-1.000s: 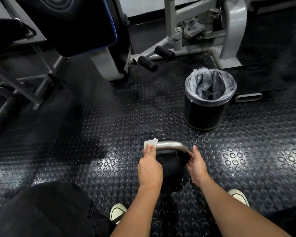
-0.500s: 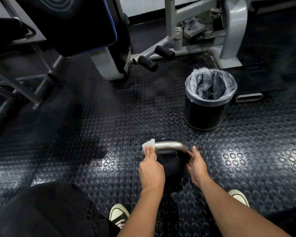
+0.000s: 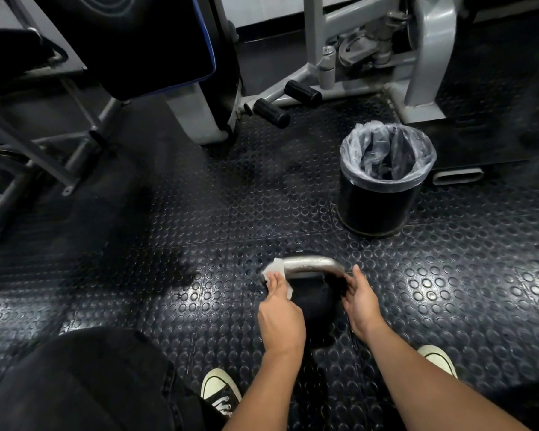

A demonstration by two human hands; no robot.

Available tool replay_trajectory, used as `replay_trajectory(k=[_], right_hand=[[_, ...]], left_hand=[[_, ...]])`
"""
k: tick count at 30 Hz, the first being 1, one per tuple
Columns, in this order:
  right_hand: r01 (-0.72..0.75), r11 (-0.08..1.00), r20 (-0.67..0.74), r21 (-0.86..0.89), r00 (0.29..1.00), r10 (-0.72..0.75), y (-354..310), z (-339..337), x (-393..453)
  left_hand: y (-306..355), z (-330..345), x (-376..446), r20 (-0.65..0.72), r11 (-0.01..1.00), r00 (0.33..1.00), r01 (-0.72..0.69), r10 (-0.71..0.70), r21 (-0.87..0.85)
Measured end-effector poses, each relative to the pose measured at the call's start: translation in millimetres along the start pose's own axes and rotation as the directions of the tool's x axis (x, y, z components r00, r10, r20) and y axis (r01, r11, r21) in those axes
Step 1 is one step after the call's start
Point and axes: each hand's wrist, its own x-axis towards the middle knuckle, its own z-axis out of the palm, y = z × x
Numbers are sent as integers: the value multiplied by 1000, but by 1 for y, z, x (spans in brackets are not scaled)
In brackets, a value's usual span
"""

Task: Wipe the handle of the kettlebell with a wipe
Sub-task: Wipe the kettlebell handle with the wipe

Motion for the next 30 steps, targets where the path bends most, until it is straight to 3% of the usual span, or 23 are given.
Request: replay_trajectory(k=[5, 14, 30], right_hand=[[-7, 1000, -19, -28, 1000, 6, -1, -1, 1], [-18, 1000, -35, 3, 999, 19, -1, -2, 1], [-10, 1000, -56, -7, 998, 9, -2, 0, -4]], left_hand=[[22, 3, -1, -34, 977, 983, 173, -179, -123], [39, 11, 9, 54, 789, 889, 430, -455, -438], [48, 6, 0, 47, 811, 911, 388, -411, -438]])
